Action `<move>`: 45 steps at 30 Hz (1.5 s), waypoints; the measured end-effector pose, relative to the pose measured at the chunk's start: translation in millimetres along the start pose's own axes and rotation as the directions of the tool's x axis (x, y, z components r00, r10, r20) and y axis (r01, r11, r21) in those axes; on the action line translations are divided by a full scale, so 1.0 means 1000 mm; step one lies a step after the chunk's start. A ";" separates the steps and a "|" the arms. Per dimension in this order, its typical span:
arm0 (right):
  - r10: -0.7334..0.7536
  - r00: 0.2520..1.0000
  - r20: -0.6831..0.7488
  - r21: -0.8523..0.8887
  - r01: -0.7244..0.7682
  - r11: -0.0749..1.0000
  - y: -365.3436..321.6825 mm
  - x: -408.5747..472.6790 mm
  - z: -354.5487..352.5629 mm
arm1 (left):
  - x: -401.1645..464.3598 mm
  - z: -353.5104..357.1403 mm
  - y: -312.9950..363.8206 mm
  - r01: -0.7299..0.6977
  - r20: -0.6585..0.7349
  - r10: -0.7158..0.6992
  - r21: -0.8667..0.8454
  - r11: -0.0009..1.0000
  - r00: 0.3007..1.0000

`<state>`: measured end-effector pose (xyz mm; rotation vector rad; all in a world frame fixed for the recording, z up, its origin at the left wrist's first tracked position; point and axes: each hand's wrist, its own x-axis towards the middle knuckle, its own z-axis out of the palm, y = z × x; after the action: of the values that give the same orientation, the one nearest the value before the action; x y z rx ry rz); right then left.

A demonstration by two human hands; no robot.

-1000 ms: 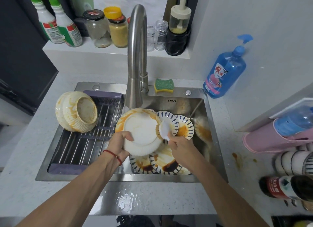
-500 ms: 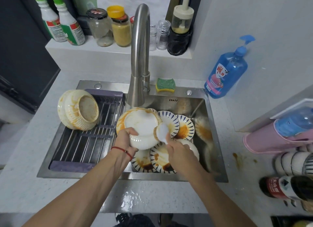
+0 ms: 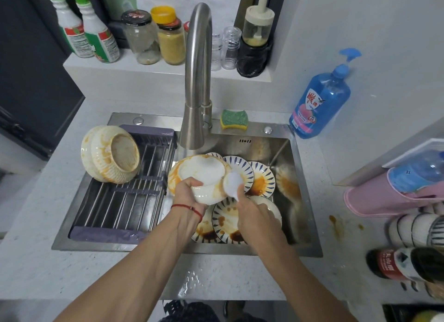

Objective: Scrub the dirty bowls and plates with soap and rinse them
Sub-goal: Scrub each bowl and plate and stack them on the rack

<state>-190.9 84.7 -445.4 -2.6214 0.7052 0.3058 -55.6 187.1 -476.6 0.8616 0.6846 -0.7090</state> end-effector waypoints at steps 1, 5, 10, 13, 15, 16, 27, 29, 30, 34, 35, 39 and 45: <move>0.012 1.000 -0.003 -0.015 -0.013 1.000 0.001 0.001 -0.001 | -0.001 0.002 -0.001 -0.002 0.004 0.002 -0.012 1.000 1.000; -0.086 0.996 0.017 -0.001 0.086 0.996 -0.012 -0.016 0.003 | -0.002 0.005 -0.002 0.003 0.025 -0.002 -0.025 1.000 1.000; -0.042 0.999 -0.021 -0.013 0.042 0.999 -0.007 -0.012 0.004 | 0.003 0.008 -0.004 0.007 0.010 -0.006 -0.079 0.997 1.000; -0.073 0.997 -0.025 0.002 0.073 0.997 -0.009 -0.020 0.008 | 0.001 0.010 -0.004 0.007 0.010 -0.006 -0.066 0.998 1.000; 0.007 0.999 -0.045 -0.011 -0.008 1.000 -0.001 -0.007 0.003 | 0.001 0.010 -0.004 -0.007 -0.001 0.007 -0.067 0.998 1.000; 0.017 0.999 -0.032 -0.014 -0.017 1.000 -0.001 -0.006 0.003 | 0.004 0.009 -0.005 -0.028 -0.017 0.027 -0.060 0.998 0.999; 0.090 0.991 0.097 0.124 -0.102 0.987 0.007 0.026 -0.016 | -0.012 -0.003 -0.011 -0.388 0.205 0.331 0.563 0.730 0.921; 0.094 0.992 0.087 0.169 -0.108 0.980 0.000 0.037 -0.016 | -0.010 -0.002 -0.008 -0.400 0.238 0.322 0.588 0.703 0.916; 0.060 0.994 0.090 0.197 -0.077 0.977 -0.006 0.037 -0.018 | -0.009 -0.002 -0.006 -0.406 0.251 0.319 0.584 0.703 0.914; -0.068 0.987 0.144 0.137 0.048 0.989 -0.004 0.017 -0.022 | -0.007 -0.010 0.006 -0.385 0.295 0.260 0.548 0.742 0.920; -0.021 0.990 0.139 0.107 0.006 0.994 0.003 0.023 -0.025 | -0.009 -0.009 0.006 -0.387 0.313 0.246 0.559 0.733 0.917; 0.014 0.997 0.081 0.099 -0.022 0.995 -0.005 0.033 -0.025 | -0.010 -0.005 0.006 -0.380 0.335 0.214 0.580 0.721 0.918; 0.005 0.996 0.092 0.052 -0.009 0.999 0.008 0.028 -0.032 | -0.008 -0.011 0.009 -0.330 0.347 0.143 0.573 0.750 0.927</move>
<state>-167.5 52.3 -428.0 -2.5385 0.6823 0.4017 -55.5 202.4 -471.7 1.4009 0.0486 -0.8167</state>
